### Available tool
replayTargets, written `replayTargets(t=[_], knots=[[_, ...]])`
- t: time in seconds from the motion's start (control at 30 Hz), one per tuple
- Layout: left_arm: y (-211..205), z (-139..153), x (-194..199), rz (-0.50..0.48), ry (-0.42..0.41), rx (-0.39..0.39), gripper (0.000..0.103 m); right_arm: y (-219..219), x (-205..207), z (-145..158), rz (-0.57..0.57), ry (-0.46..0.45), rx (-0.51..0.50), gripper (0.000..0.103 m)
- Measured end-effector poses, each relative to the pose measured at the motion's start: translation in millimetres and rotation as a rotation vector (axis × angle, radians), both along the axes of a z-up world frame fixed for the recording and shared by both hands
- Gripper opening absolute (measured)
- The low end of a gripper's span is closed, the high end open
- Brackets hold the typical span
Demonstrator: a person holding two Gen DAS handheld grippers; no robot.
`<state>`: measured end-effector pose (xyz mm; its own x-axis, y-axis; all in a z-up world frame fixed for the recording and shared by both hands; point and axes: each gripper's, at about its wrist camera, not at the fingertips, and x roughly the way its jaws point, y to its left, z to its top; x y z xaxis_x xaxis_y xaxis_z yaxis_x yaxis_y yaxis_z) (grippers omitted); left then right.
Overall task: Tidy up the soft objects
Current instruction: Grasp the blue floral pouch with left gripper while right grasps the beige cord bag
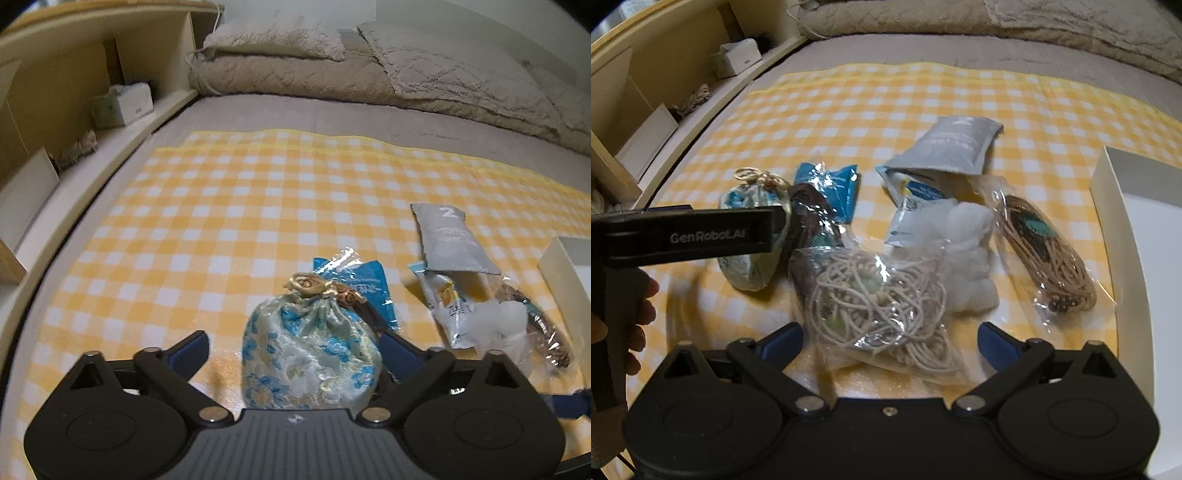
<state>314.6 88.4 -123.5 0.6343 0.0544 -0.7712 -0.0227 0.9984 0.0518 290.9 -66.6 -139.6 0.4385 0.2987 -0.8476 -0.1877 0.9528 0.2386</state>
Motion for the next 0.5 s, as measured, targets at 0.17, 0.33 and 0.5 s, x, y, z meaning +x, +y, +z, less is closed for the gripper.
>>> replayTargets(t=[0.17, 0.33, 0.5], knots=[[-1.3, -1.9, 2.4, 0.003, 0.025, -0.056, 0.074, 2.3, -2.9, 3.0, 0.027, -0.007, -0.017, 0.08], [-3.9, -1.0, 0.6, 0.009, 0.046, -0.042, 0.059, 0.2, -6.6, 7.8, 0.048, -0.014, -0.016, 0.076], [-0.9, 14.8, -8.7, 0.016, -0.003, -0.05, 0.052, -6.1, -13.5, 20.2, 0.058, -0.05, -0.008, 0.075]])
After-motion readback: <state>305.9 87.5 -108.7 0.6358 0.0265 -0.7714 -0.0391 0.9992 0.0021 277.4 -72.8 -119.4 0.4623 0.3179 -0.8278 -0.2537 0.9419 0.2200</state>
